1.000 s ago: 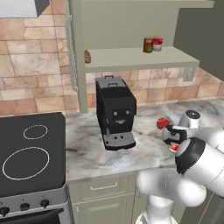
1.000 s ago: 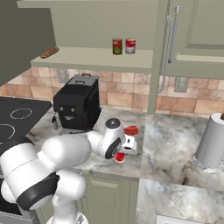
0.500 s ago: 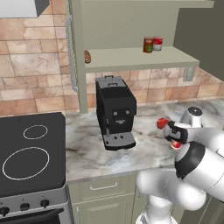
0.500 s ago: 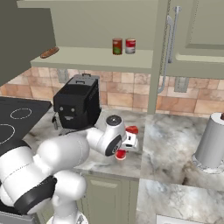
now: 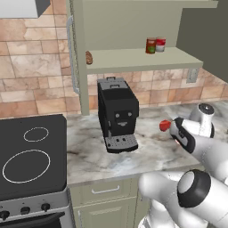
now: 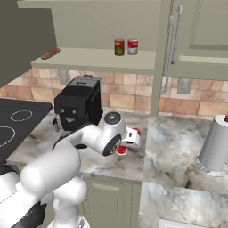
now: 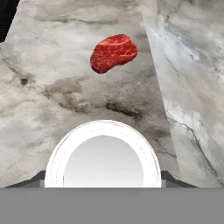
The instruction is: Pick the cans from the counter and place them in their designated side in the cabinet.
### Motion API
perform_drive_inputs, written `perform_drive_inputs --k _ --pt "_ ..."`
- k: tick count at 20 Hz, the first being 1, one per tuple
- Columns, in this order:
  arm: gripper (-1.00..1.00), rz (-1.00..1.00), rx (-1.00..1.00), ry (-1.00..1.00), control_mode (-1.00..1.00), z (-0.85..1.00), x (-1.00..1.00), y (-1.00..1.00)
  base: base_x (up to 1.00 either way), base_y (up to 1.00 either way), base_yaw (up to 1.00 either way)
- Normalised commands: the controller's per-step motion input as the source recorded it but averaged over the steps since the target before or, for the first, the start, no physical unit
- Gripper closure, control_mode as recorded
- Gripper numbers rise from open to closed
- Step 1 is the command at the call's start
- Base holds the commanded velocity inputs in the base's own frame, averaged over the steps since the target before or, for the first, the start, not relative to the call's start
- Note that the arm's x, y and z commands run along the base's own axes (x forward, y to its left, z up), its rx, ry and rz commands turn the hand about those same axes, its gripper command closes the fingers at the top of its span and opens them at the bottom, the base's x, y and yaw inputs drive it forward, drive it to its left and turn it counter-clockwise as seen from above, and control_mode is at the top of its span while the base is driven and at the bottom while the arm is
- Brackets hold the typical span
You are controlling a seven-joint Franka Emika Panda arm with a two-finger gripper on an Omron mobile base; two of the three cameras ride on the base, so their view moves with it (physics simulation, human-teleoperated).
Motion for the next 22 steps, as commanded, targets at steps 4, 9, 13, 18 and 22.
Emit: perform_drive_inputs --k 4,9,13,18,22 --pt "1.00 0.00 0.00 -0.13 -1.00 0.47 -0.12 0.12 0.00 0.00 0.00" --pt "1.00 0.00 0.00 -0.13 -1.00 0.44 -0.09 0.10 0.00 0.00 0.00" --pt "1.00 0.00 0.00 -0.16 -1.00 0.40 -0.11 0.06 0.00 0.00 0.00" --pt "1.00 0.00 0.00 -0.15 -1.00 0.40 -0.04 0.06 0.00 0.00 0.00" --pt "1.00 0.00 0.00 -0.13 -1.00 0.42 -0.03 0.13 0.00 0.00 0.00"
